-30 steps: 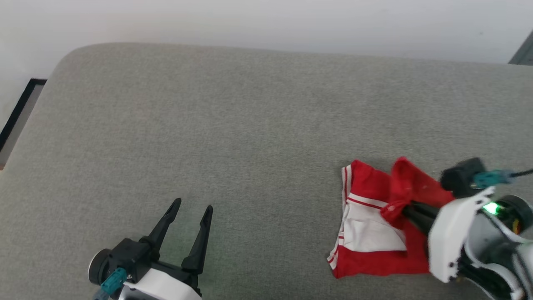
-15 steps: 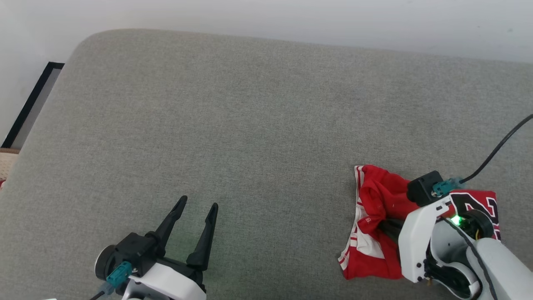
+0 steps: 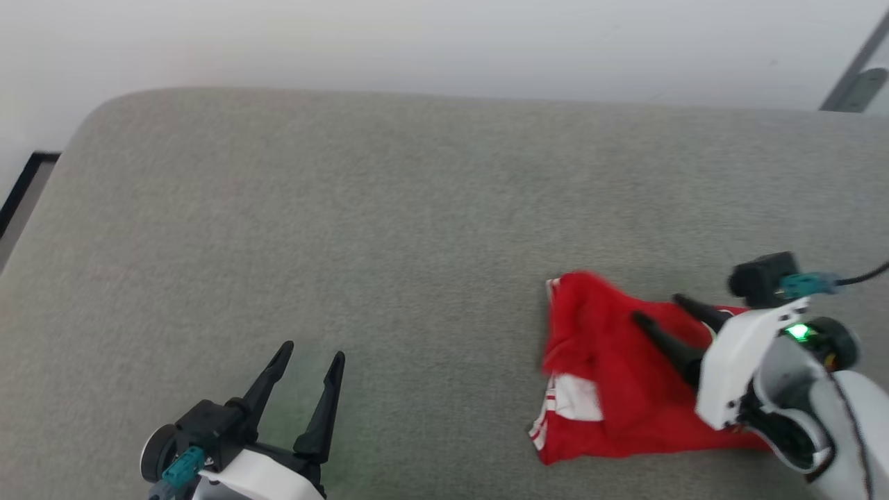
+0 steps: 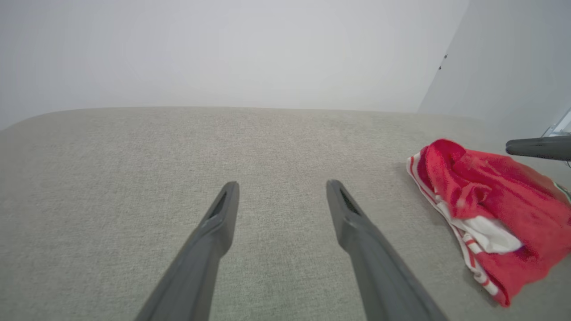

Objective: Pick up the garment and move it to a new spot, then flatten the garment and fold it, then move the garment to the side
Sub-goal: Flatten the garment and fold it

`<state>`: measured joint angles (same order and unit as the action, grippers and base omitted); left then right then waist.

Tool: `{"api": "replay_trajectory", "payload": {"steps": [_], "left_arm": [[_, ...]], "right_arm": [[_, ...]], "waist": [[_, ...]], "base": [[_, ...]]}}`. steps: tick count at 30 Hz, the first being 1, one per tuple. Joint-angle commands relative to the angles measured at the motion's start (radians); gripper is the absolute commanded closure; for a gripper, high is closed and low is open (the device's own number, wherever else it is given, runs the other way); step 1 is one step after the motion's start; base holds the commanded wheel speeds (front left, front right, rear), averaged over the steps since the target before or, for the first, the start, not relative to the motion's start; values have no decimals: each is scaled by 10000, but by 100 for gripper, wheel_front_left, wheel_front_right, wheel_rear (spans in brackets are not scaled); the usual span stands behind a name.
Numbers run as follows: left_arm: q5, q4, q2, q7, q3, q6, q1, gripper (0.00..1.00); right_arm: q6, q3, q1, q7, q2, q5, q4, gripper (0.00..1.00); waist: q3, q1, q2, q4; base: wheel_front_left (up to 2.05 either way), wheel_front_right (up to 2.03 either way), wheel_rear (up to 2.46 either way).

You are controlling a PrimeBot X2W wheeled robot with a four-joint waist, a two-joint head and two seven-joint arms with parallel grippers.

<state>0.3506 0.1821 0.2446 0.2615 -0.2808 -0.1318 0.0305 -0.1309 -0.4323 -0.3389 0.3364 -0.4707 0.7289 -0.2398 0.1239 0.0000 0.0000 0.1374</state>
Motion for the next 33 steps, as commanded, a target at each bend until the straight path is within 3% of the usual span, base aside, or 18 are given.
{"api": "replay_trajectory", "payload": {"steps": [1,10,19,25,33], "left_arm": [[-8,1,16,45,33,28,-65,0],[77,251,41,45,-97,28,-254,0],[247,521,-181,45,579,28,-640,0],[231,423,-292,45,977,28,-882,0],[-19,-87,-459,45,1701,28,-1505,0]], "right_arm": [[4,91,38,-150,-48,48,-90,0],[4,715,532,-1975,-571,322,-1361,0],[4,580,665,-5056,-224,382,-2348,0],[4,745,982,-6003,-17,198,-2045,0],[4,2895,2491,-6018,805,-1371,-311,0]], "waist": [[-194,0,0,-218],[-707,0,0,-926],[-1083,0,0,-1552],[-1288,0,0,-1676],[-1499,0,0,-1545]], "base": [[0,0,0],[0,0,0],[0,0,0],[0,0,0],[0,0,0]]}}
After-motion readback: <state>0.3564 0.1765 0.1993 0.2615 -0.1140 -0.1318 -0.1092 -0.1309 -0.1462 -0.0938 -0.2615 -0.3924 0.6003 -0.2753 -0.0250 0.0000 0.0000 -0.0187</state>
